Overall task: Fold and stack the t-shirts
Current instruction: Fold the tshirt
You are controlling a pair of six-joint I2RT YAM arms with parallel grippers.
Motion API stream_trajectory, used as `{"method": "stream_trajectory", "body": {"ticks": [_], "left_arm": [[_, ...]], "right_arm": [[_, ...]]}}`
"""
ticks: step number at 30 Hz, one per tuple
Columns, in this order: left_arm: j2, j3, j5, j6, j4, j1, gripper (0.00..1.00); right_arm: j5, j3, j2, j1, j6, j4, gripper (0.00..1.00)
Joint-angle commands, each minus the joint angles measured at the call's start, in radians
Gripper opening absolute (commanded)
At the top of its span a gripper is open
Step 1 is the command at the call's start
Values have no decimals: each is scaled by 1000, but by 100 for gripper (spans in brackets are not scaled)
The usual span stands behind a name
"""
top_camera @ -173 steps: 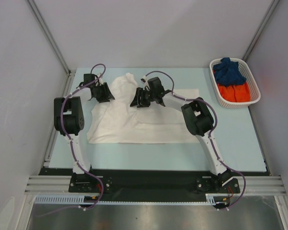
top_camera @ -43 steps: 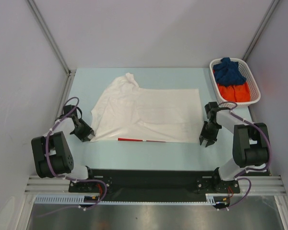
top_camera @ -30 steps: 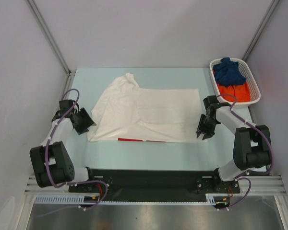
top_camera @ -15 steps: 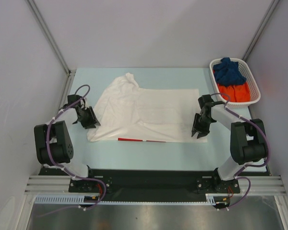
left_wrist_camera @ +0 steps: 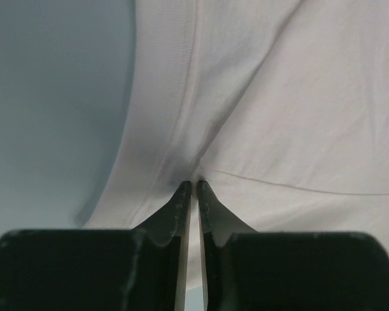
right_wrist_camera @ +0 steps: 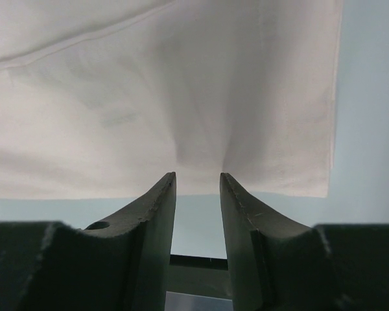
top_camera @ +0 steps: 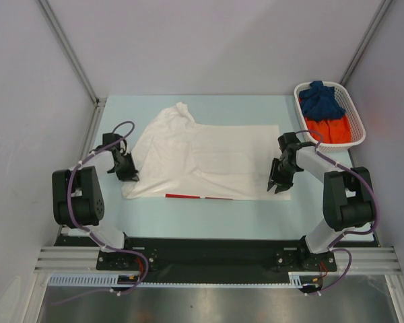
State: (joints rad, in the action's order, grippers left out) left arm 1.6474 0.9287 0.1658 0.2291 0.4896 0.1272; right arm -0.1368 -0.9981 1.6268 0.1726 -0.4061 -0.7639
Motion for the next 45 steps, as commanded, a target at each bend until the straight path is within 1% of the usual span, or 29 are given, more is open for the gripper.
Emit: {"method": "stream_trajectory", "body": {"ticks": [1,3,4,5,9,15,18,19,22,24,25,26,27,29,31,32,33,35,36,37,40,42,45], "left_arm": [[-29,38,-43,-16,4,-20,8],[-60,55,-77,-16,20,-35,6],[-72,62,-90,-16,24,-38,2],[-83,77,-101,-16,32,-43,0],[-110,119,-126,-8,52,-57,0],[-35,186,-140,-17,81,-60,0],[2,197,-163,-22,81,-60,5],[8,200,-190,-22,84,-60,11],[35,216,-215,-24,101,-60,31],[28,214,-239,-13,113,-60,41],[17,211,-247,-7,118,-61,51],[2,203,-252,10,121,-60,57],[-38,197,-252,19,122,-61,68],[-86,176,-255,45,129,-66,69],[-160,162,-258,68,144,-77,65],[-185,147,-246,84,144,-81,61],[-208,136,-221,94,147,-87,54],[-254,105,-175,136,156,-92,46],[-264,92,-142,154,158,-92,39],[-268,73,-85,173,155,-90,28],[-268,-10,-17,234,107,-90,20],[-242,-60,-6,272,78,-69,17],[-190,-94,11,300,79,-11,0]], "right_arm": [[-12,-34,-2,-4,9,15,39],[-12,-30,-1,-4,7,17,39],[-11,-28,1,-4,7,17,39],[-11,-27,-2,-2,6,15,39],[-6,-19,-1,-4,6,20,39],[-9,-19,2,-2,1,20,39],[-9,-23,2,-4,0,17,39],[-7,-24,2,-4,1,15,39],[-7,-25,4,-4,1,12,39],[-3,-28,1,-4,3,6,39],[-1,-28,-1,-4,4,6,39],[0,-28,-4,-2,4,5,39],[0,-28,-7,-2,4,5,39],[3,-28,-7,-2,6,5,39],[8,-28,-5,4,9,6,39],[12,-30,-5,5,9,5,39],[16,-31,-4,10,9,5,39],[25,-34,-1,16,9,2,39],[32,-39,-1,21,6,-2,39],[43,-39,-1,22,-3,-2,39],[91,-39,-5,22,-31,-5,39],[123,-39,-5,22,-39,-2,38],[180,-20,-8,21,-57,8,36]]}}
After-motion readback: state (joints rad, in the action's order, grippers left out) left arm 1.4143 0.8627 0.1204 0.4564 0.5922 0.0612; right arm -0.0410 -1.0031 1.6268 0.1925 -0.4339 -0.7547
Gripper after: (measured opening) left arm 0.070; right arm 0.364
